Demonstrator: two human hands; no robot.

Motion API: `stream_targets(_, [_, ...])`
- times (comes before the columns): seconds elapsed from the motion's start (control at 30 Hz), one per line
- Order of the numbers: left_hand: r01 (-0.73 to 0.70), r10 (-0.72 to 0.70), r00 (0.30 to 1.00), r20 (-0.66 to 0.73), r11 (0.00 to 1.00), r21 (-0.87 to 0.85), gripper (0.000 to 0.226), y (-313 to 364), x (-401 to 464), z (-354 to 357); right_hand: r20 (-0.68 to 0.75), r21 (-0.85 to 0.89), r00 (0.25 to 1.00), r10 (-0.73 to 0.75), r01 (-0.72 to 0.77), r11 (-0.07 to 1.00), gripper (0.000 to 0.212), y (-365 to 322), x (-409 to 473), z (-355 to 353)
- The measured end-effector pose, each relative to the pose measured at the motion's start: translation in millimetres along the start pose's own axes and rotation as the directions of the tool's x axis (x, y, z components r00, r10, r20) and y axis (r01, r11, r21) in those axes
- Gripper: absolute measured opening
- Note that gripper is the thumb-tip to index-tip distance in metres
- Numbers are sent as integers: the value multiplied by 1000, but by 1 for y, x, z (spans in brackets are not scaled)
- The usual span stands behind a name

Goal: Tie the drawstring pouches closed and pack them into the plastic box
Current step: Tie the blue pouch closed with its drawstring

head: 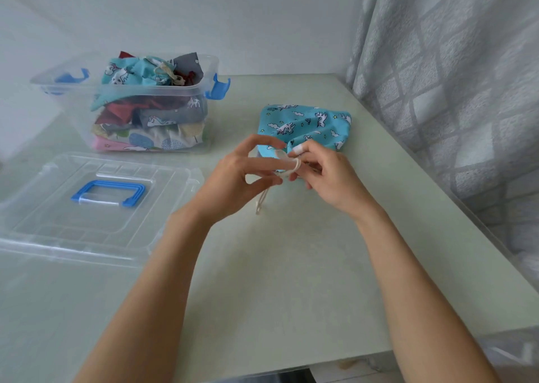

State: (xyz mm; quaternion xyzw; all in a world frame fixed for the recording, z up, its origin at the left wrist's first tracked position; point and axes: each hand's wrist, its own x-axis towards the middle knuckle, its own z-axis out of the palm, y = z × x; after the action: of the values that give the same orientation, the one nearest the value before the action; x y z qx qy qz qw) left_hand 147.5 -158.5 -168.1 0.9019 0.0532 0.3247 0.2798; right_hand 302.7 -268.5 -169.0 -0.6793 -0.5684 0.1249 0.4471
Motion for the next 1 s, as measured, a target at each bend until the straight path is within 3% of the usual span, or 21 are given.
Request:
stream_targets(0.23, [85, -84, 994, -64, 996, 7, 46, -2, 7, 10, 132, 381, 984, 117, -159, 911, 6, -5, -1, -1])
stream_targets(0.4, [95, -94, 985, -143, 995, 1, 34, 2, 14, 19, -54, 275, 985, 163, -142, 951, 19, -3, 2, 3])
stream_targets(0.5, [170, -185, 954, -237, 982, -83, 37, 1, 14, 23, -47, 367, 976, 213, -181, 913, 22, -1, 4, 2])
stream_targets(0.6, [194, -208, 955, -212, 977, -84, 37, -5, 17, 30, -10, 537, 970, 241, -198, 820, 21, -2, 3, -3])
stream_targets(0.7, [144, -148, 970, -192, 989, -31, 20, -11, 23, 36, 27, 575, 971, 239, -210, 791, 19, -1, 1, -8])
stream_targets(0.8, [111, -110, 978, -177, 994, -3, 12, -14, 27, 37, 38, 561, 979, 201, -187, 806, 18, 2, -1, -13])
stream_targets(0.9, [39, -31, 993, -113, 997, 67, 18, -15, 27, 33, 28, 509, 990, 136, -131, 851, 27, 5, -4, -18])
stream_targets(1.0, [53, -53, 998, -20, 999, -8, 10, -10, 24, 26, -33, 470, 995, 96, -70, 880, 7, 3, -6, -21])
